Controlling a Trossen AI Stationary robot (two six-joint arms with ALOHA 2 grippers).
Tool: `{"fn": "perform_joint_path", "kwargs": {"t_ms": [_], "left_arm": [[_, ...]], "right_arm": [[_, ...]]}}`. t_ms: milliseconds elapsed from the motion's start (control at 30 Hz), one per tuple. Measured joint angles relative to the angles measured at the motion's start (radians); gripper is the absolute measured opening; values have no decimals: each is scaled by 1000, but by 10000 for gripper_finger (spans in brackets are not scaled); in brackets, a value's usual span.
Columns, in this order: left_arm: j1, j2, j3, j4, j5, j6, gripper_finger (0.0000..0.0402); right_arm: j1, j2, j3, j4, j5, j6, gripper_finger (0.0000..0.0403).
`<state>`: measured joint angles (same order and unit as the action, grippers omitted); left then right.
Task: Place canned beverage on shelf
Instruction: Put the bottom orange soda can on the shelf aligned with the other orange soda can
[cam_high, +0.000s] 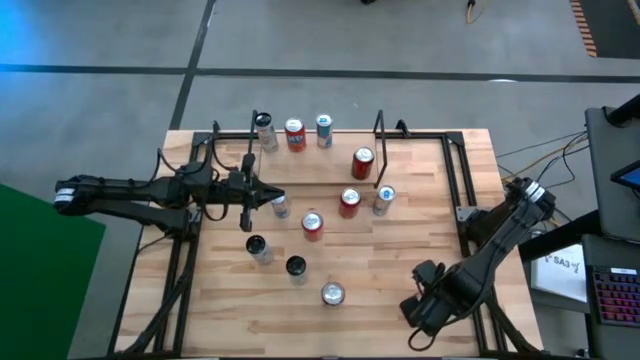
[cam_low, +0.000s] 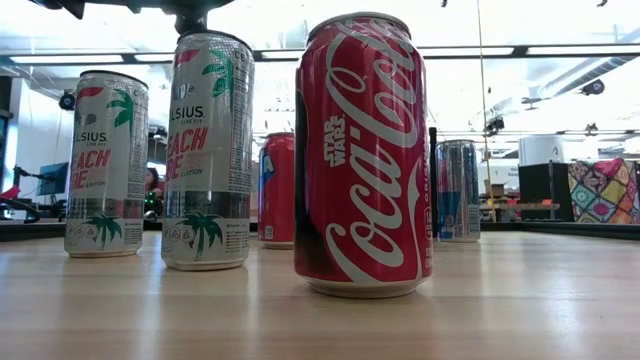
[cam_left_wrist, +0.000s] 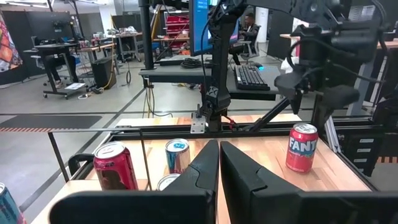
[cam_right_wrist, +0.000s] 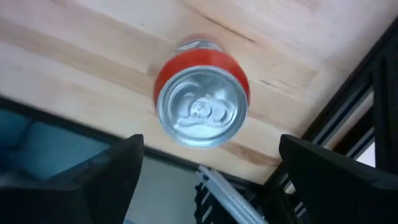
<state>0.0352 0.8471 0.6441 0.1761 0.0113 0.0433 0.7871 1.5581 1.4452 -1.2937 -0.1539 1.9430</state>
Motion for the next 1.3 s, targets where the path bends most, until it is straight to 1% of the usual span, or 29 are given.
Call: {"fn": "perform_joint_path", "kwargs": {"t_ms": [167,467,767,1300], "left_arm": [[0,0,0,0,0,0,0],[0,0,0,-7,0,0,0],[0,0,0,-7,0,0,0],[0,0,0,-6,0,3,0]], "right_arm": [[-3,40,0,3,-3,-34,366],[-7,62,0,5,-2,-66,366],[-18,70,0,29,58,-83,366],[-34,147,-18,46,50,-124,366]]}}
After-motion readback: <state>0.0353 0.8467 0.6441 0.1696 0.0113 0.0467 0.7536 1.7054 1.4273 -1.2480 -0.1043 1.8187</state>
